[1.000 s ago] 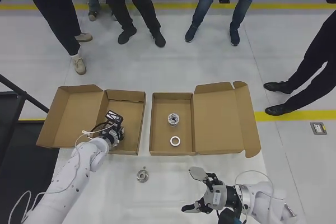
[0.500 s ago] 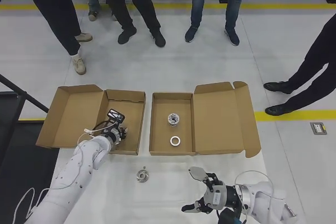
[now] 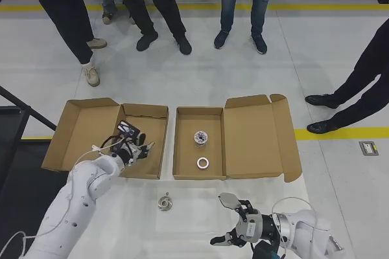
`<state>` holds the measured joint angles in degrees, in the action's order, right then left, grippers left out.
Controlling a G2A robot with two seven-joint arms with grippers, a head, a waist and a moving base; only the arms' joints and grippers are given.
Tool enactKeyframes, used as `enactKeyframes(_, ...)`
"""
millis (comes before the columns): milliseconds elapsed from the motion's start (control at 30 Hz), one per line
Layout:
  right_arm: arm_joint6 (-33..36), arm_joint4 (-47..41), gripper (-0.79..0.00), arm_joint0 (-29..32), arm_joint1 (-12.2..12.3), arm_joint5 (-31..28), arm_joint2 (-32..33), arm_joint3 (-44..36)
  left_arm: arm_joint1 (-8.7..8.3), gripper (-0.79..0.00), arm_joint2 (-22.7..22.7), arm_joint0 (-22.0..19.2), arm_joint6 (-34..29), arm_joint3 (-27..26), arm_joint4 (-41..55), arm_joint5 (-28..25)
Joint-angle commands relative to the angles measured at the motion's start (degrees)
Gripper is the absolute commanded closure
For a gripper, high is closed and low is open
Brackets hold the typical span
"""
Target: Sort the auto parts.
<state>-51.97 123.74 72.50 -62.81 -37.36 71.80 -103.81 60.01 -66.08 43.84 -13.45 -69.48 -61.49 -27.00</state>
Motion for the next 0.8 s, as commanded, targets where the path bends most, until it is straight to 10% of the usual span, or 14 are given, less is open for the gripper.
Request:
enactKeyframes(0, 0.0, 0.0, -0.785, 0.0, 0.0, 0.0, 0.0, 0.0, -0.91, -0.342, -2.7, 2.7, -0.7, -4.3, 0.9, -4.5)
enactKeyframes(367, 0.0, 0.0, -0.785, 0.0, 0.0, 0.0, 0.0, 0.0, -4.61, -0.379, -11.8, 11.8, -9.5, -17.4, 11.1, -30.8)
enactKeyframes(767, 0.0, 0.0, -0.785, 0.0, 0.0, 0.0, 0.0, 0.0, -9.67, -0.462, -4.5, 15.6, -25.6, -31.4, 9.9, -31.0)
